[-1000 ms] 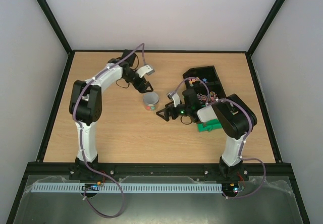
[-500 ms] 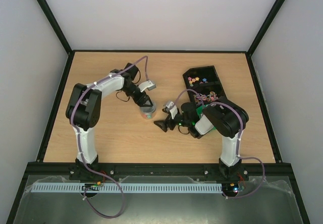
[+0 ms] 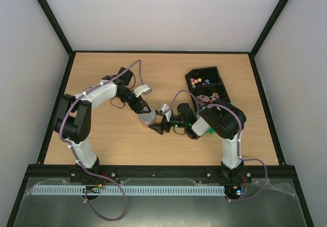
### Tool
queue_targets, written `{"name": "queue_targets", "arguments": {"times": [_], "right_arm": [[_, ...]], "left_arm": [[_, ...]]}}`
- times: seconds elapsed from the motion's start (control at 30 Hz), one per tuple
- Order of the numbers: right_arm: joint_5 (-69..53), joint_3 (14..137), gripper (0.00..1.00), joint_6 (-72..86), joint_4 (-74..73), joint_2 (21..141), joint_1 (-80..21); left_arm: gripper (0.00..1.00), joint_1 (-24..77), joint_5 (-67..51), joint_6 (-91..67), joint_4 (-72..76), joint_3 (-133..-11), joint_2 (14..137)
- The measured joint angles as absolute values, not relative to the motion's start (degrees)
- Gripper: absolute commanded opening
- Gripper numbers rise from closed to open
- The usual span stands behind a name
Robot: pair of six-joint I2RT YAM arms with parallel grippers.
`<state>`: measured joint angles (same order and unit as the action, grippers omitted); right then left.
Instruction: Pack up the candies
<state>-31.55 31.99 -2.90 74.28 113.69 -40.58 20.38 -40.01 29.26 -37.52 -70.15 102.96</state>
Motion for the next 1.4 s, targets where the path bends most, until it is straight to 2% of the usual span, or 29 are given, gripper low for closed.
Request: {"name": "queue_targets", "arguments": {"times": [0.13,0.4,0.7,0.8,0.97,1.4], "right_arm": [[-34.3,34.5,0.91,-4.7,72.3,113.7,-40.6],[-38.2,36.9,0.93,-7.3,70.7,116.4,-40.7],[-38.1,38.8,0.91,-6.5,71.8,119.1,-42.4],[-38.1,40.1,0.91,-6.2,71.9,120.0,-42.8],[-38.1,40.8,0.86,-6.0,72.2,121.1,-42.9],[-37.8,40.8,0.82,-6.0,72.3,121.1,-42.9]], "left_arm": [[0.93,17.8,-37.3,29.3,-36.8,-69.5,98.8],[0.94,17.5,-32.7,31.3,-36.7,-66.0,88.7],[0.92,18.4,-28.7,33.6,-35.9,-58.2,85.3],[0.93,19.8,-26.3,35.0,-35.3,-56.6,84.1],[0.99,23.2,-23.8,36.1,-33.3,-53.6,82.3],[0.99,27.3,-19.1,39.5,-31.0,-52.8,84.5]]}}
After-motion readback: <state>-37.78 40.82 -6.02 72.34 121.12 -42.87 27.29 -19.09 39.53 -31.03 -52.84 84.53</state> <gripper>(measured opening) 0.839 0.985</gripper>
